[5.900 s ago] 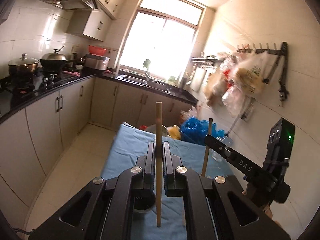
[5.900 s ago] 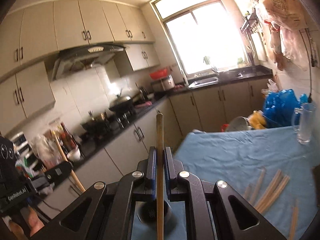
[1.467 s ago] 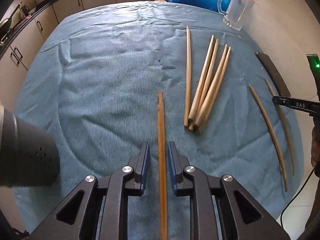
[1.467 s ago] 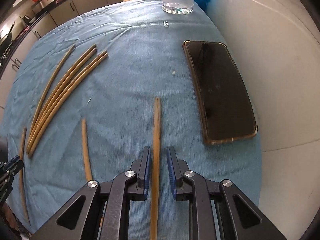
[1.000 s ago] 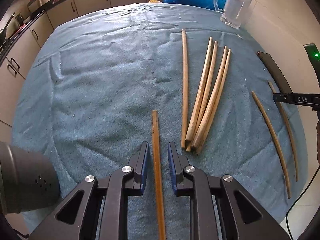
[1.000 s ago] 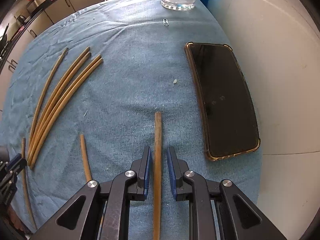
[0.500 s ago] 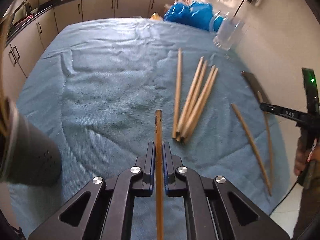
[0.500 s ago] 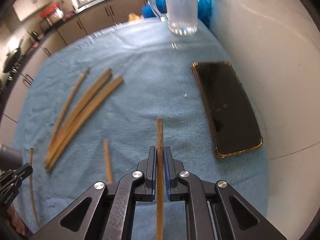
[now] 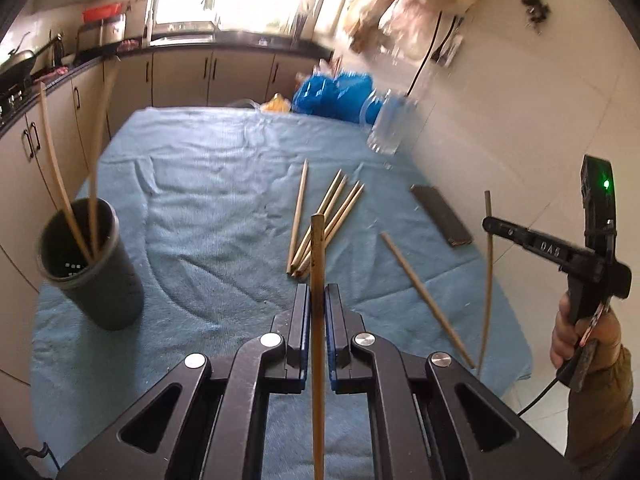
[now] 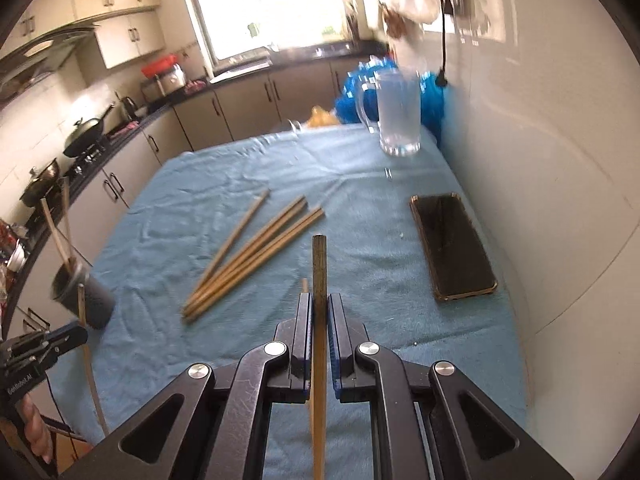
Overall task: Organize utensils
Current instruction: 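Carry the chopsticks over the black holder, drop them in, open both tools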
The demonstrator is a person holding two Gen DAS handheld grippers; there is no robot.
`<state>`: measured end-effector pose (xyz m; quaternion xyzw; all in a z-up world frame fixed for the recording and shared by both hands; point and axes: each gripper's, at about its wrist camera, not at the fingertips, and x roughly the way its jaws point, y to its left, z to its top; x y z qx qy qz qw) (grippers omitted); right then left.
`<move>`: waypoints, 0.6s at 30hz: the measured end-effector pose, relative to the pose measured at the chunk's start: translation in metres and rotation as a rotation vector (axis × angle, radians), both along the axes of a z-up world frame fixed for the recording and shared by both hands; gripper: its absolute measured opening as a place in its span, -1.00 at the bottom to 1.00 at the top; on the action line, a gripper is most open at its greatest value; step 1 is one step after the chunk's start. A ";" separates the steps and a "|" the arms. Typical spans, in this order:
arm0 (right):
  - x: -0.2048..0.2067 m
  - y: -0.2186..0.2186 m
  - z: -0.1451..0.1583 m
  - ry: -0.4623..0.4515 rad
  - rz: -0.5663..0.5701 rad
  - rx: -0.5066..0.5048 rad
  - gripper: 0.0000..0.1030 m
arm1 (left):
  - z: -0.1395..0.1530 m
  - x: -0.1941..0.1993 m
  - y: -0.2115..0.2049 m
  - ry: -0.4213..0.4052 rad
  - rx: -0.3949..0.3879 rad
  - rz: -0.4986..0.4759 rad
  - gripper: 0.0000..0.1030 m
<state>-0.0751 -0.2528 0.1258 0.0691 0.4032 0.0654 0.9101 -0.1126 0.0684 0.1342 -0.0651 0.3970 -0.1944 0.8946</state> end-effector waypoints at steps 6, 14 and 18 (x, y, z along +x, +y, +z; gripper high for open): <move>-0.040 0.019 0.037 -0.100 0.055 -0.005 -0.85 | 0.030 -0.031 0.016 -0.072 -0.061 0.005 -0.87; -0.062 0.053 0.094 -0.245 0.125 0.053 -0.85 | 0.085 -0.058 0.058 -0.219 -0.094 0.052 -0.87; -0.051 0.089 0.107 -0.276 0.183 0.079 -0.85 | 0.110 -0.056 0.087 -0.283 -0.079 0.123 -0.87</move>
